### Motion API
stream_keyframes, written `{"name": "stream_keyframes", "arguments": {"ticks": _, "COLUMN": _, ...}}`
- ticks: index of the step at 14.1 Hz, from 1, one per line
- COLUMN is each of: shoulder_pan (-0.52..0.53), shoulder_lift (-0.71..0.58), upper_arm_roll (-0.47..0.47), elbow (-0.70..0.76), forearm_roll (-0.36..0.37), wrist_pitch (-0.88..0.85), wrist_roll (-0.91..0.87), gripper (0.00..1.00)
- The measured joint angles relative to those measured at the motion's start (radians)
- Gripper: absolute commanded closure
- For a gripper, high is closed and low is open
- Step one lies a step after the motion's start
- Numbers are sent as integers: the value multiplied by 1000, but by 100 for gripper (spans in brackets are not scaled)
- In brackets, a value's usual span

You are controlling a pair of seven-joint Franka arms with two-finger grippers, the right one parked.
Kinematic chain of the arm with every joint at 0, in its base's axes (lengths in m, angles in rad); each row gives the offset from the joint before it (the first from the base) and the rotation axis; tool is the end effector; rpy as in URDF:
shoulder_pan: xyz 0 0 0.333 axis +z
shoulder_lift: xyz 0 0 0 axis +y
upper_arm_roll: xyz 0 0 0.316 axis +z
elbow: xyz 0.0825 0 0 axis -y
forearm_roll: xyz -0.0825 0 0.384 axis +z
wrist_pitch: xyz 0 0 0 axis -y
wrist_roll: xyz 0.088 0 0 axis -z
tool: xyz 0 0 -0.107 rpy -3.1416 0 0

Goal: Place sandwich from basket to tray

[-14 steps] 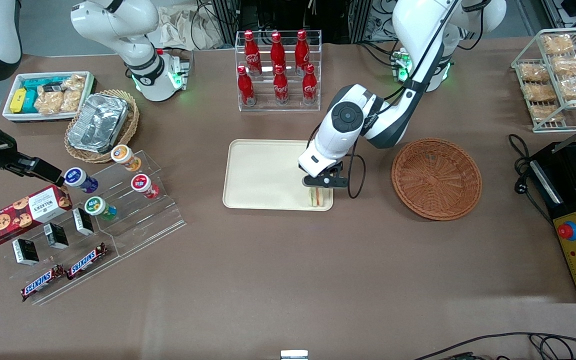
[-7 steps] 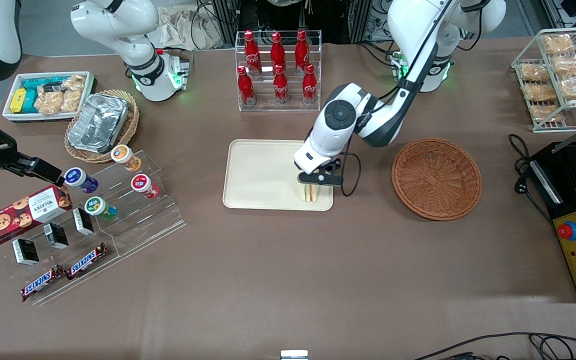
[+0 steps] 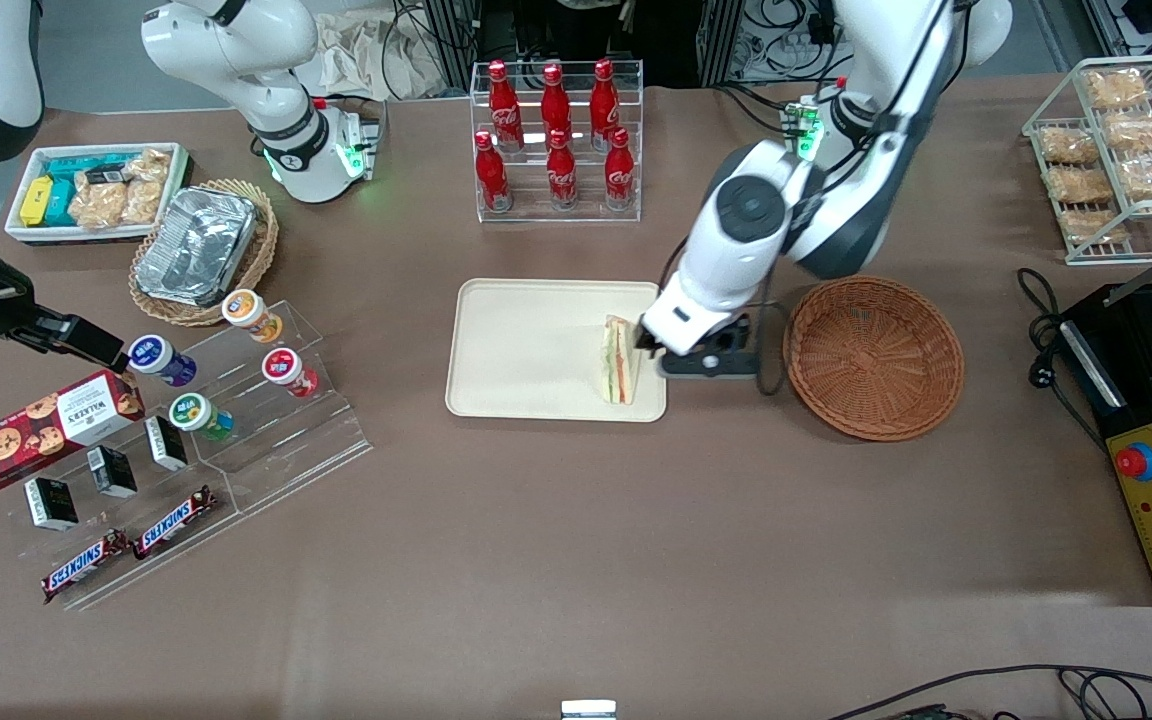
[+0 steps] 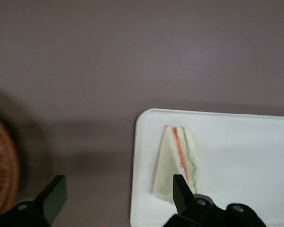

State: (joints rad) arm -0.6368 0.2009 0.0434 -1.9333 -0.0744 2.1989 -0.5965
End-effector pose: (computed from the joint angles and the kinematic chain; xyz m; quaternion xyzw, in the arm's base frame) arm 0.5015 -0.3426 0.3899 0.9989 0.0218 0.0121 0.0401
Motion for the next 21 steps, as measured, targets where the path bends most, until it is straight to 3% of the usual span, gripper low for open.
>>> {"name": "stream_keyframes", "arguments": {"ticks": 4, "shoulder_pan": 3, "shoulder_lift": -87, "upper_arm_roll": 105, "elbow": 2, "forearm_roll": 12, "wrist_pitch": -144, "wrist_roll": -19, "gripper": 1}}
{"name": "stream_keyframes", "arguments": {"ticks": 7, "shoulder_pan": 3, "shoulder_lift": -104, "upper_arm_roll": 166, "elbow": 8, "forearm_roll": 69, "wrist_pitch": -208, "wrist_roll": -24, "gripper": 1}}
{"name": "stream_keyframes", "arguments": {"ticks": 10, "shoulder_pan": 21, "shoulder_lift": -112, "upper_arm_roll": 236, "elbow": 50, "forearm_roll": 73, "wrist_pitch": -268, "wrist_roll": 33, "gripper": 1}}
{"name": "stream_keyframes", "arguments": {"ticks": 16, "shoulder_pan": 189, "shoulder_lift": -128, "upper_arm_roll": 254, "elbow": 193, "forearm_roll": -10, "wrist_pitch": -497, "wrist_roll": 354, "gripper": 1}}
{"name": "stream_keyframes", "arguments": {"ticks": 21, "shoulder_pan": 255, "shoulder_lift": -141, "upper_arm_roll": 253, "elbow": 280, "forearm_roll": -23, "wrist_pitch": -593, "wrist_roll": 497, "gripper": 1}}
